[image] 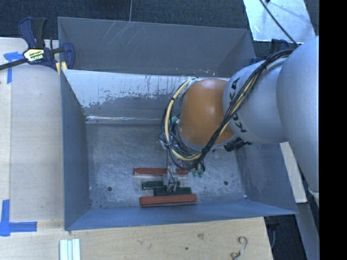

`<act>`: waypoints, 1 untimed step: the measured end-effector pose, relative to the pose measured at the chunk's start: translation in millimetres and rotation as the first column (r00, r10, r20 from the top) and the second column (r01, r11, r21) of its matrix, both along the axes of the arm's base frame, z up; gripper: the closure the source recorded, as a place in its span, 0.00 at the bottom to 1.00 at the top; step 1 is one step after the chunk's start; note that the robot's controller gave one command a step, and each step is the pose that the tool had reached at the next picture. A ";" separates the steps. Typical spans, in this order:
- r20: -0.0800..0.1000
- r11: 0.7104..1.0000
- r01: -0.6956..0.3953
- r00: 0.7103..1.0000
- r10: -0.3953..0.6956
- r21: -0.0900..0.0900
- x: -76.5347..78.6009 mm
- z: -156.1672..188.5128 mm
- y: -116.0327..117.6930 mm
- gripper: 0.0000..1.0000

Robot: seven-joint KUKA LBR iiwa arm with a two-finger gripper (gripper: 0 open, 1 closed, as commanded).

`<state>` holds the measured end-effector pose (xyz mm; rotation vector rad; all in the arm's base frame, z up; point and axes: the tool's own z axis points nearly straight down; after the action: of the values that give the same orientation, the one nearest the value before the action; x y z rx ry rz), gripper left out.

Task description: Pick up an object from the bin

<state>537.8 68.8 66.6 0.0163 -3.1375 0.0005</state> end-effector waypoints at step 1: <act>0.004 1.000 0.001 1.000 -0.001 0.001 1.0 1.7 0.2 0.00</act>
Offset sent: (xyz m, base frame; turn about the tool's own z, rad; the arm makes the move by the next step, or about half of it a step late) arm 0.0000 0.0000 0.0000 0.0000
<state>538.8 69.0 68.4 0.0145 -3.1411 -0.0015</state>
